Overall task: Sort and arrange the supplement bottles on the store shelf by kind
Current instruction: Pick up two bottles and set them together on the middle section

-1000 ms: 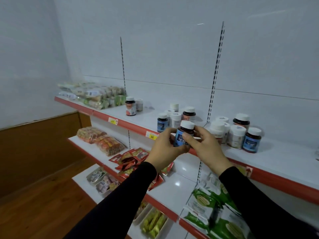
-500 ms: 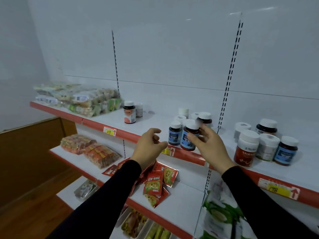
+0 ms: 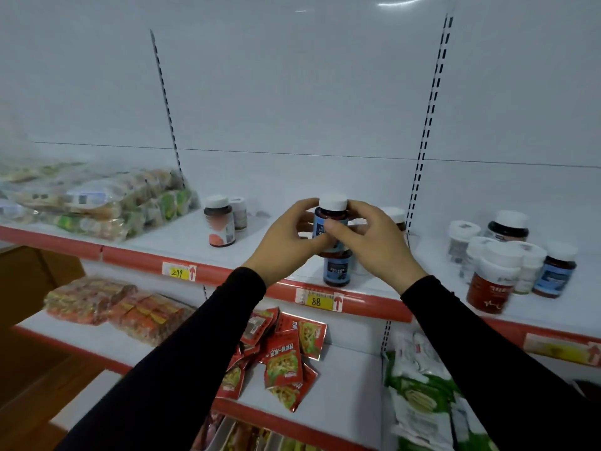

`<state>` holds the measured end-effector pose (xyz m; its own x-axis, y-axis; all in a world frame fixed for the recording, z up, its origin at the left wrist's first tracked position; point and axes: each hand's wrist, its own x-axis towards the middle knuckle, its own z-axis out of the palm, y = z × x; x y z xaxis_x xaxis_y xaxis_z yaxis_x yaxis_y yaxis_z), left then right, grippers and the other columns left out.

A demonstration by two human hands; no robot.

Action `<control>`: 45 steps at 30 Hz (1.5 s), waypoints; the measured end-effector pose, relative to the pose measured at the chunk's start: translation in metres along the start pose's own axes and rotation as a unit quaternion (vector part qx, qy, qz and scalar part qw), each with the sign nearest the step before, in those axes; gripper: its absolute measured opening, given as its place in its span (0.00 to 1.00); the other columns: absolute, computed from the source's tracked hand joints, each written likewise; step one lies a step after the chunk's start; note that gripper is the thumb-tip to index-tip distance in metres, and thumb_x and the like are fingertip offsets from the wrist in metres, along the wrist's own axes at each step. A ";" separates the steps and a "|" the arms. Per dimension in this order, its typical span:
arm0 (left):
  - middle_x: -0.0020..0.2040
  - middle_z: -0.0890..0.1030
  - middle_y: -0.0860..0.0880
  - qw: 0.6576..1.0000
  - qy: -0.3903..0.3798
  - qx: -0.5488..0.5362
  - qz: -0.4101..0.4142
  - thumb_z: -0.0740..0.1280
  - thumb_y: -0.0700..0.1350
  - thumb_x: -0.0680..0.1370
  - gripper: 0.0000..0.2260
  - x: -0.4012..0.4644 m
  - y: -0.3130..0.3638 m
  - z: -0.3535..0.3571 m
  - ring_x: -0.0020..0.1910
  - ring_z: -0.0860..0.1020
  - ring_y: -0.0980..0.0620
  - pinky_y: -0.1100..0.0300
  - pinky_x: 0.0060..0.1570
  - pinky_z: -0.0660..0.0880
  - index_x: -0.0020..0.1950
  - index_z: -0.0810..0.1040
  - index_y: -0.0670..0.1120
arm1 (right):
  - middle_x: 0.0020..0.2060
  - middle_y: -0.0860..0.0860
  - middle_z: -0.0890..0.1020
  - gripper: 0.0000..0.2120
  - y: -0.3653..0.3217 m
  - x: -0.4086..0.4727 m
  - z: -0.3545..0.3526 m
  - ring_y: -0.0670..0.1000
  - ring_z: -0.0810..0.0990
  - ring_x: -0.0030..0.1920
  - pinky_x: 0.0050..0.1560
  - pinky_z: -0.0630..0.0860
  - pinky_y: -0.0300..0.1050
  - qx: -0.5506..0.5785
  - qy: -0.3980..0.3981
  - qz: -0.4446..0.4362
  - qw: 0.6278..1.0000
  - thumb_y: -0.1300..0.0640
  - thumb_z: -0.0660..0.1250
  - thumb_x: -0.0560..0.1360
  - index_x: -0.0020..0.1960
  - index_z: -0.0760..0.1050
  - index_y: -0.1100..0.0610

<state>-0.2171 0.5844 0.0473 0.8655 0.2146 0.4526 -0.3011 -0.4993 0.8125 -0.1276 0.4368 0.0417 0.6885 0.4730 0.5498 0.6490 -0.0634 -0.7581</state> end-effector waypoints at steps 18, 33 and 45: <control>0.59 0.79 0.48 0.996 -0.031 -0.038 -0.071 0.74 0.42 0.73 0.24 0.015 -0.079 -0.034 0.55 0.79 0.50 0.53 0.56 0.77 0.66 0.71 0.49 | 0.48 0.41 0.80 0.13 0.029 -0.030 0.015 0.31 0.77 0.43 0.39 0.68 0.21 -0.126 0.175 0.141 0.966 0.45 0.67 0.76 0.57 0.77 0.50; 0.58 0.79 0.47 0.993 -0.084 0.008 -0.088 0.75 0.40 0.71 0.25 0.028 -0.091 -0.005 0.53 0.80 0.49 0.51 0.54 0.79 0.64 0.70 0.50 | 0.46 0.37 0.79 0.13 0.061 -0.031 0.029 0.38 0.78 0.46 0.40 0.68 0.23 -0.164 0.055 0.164 0.971 0.44 0.67 0.77 0.60 0.74 0.43; 0.56 0.80 0.52 0.985 -0.158 0.037 -0.066 0.76 0.45 0.71 0.27 0.035 -0.094 -0.014 0.53 0.78 0.58 0.65 0.47 0.74 0.66 0.69 0.53 | 0.54 0.45 0.82 0.17 0.058 -0.031 0.028 0.43 0.81 0.52 0.49 0.73 0.33 -0.174 0.042 0.169 0.969 0.43 0.65 0.77 0.63 0.76 0.48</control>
<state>-0.1642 0.6502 -0.0085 0.9800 0.0152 0.1985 -0.1582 -0.5461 0.8227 -0.1201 0.4427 -0.0295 0.8955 0.3013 0.3275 0.4409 -0.5017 -0.7442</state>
